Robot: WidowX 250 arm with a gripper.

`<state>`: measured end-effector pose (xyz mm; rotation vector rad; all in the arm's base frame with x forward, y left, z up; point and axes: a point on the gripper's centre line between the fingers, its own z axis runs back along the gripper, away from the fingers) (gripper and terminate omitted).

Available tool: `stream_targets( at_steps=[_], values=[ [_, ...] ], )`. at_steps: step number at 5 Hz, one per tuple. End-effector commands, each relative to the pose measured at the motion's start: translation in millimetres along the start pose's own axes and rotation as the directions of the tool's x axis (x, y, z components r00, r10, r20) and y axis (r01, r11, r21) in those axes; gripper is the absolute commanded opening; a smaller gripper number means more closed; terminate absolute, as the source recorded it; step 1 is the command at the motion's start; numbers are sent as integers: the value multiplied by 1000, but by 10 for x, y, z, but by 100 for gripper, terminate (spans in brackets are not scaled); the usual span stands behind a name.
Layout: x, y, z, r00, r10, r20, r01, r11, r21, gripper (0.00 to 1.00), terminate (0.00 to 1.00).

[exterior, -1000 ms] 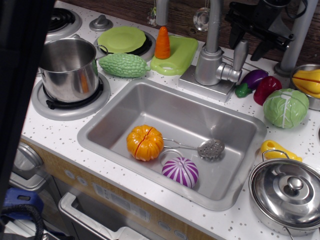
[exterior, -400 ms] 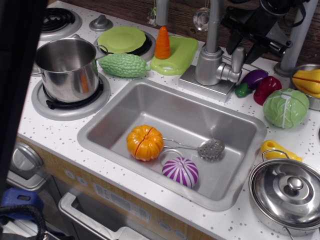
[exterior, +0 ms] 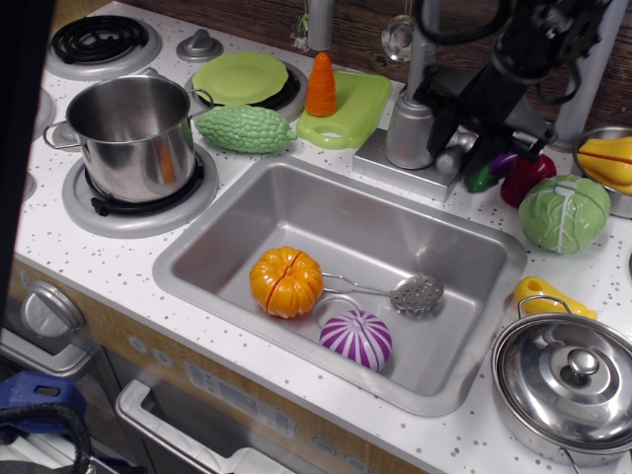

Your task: Turn lever vertical to front

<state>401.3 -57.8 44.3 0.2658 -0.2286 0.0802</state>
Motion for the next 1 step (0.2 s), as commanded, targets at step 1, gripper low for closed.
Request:
stream_targets(
  at_steps=[1],
  values=[
    [139, 135, 88, 996, 33, 85, -27, 997, -67, 0, 100]
  ],
)
